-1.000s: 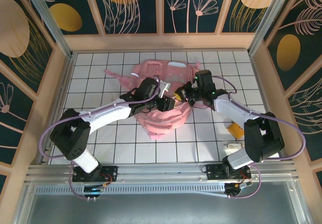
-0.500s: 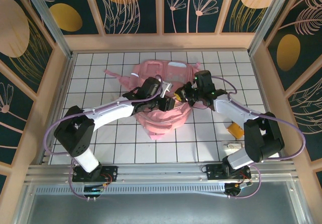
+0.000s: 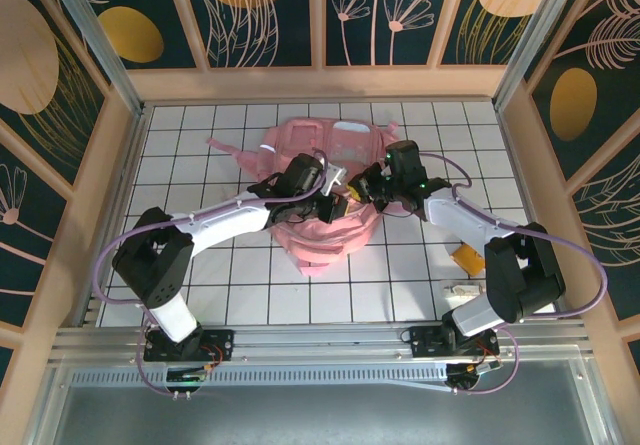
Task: Pack books, pencil case, and school supplies into a backpack
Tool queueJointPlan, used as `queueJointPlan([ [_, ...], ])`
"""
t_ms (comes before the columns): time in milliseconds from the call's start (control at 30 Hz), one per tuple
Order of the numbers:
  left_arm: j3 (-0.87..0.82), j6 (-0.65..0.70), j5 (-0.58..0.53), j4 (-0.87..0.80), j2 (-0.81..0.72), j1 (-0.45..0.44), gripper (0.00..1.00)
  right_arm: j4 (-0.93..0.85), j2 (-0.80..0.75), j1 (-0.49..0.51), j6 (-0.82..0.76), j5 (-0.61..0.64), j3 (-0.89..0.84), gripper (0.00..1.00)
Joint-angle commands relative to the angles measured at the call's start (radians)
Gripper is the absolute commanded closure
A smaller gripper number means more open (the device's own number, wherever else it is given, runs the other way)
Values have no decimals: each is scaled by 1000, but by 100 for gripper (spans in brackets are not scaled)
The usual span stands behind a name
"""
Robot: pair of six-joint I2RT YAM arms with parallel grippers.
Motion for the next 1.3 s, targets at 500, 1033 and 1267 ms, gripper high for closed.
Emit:
queueJointPlan([
  [500,-501,462,-421,170,-407,280,100,-125,33,-177,-411,-234,131,100],
  [1033,-268,838,52,178,-140,519,50,-54,100,-175,-331,-431,179,100],
  [1267,-311,1226,215,166,-317,512,23,-85,126,-170,-289,-420,240,100],
])
